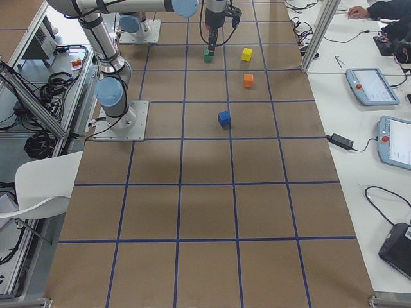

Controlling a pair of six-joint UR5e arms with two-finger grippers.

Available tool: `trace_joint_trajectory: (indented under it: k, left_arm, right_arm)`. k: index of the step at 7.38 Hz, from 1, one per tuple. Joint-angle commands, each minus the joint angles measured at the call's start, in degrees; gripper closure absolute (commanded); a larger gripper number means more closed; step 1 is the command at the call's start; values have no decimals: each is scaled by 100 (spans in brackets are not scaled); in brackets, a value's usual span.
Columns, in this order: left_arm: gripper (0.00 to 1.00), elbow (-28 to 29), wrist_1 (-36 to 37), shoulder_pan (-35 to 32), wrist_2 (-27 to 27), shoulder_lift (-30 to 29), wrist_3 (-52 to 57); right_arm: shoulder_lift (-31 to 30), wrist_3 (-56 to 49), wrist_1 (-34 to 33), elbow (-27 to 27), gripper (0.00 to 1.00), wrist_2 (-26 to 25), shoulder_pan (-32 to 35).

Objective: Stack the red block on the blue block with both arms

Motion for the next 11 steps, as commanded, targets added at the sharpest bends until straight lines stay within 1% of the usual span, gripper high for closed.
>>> trace_joint_trajectory:
  k: [1, 2, 3, 4, 5, 6, 7, 8, 11]
  left_arm:
    - [0, -329, -61, 462, -18, -18, 219]
    - [0, -688, -34, 1032, -88, -1, 220]
    - [0, -1083, 219, 1542, -158, -27, 246]
    - [0, -1583, 769, 1843, -254, -27, 255]
    - [0, -2215, 1593, 1968, -229, -45, 255]
    - [0, -2917, 2593, 2021, -220, -27, 273]
    - [0, -3464, 3438, 2109, -212, -79, 282]
    - [0, -3687, 3595, 2144, -220, -245, 264]
    - [0, -3942, 4044, 2154, -194, -536, 195]
  right_arm:
    - [-6, -2, 22, 0, 0, -14, 4]
    - [-24, -2, 22, 0, 0, -15, 4]
    - [-33, 16, 66, 9, 0, -6, 4]
    - [-33, 25, 84, 9, 0, 3, 4]
    - [-33, -1, 84, 9, 0, -23, 4]
    - [-33, -10, 84, 9, 0, -23, 4]
    - [-33, -10, 84, 9, 0, -6, 4]
    - [-24, 7, 66, 9, 0, 3, 13]
    - [-24, -2, 49, 9, 0, -15, 21]
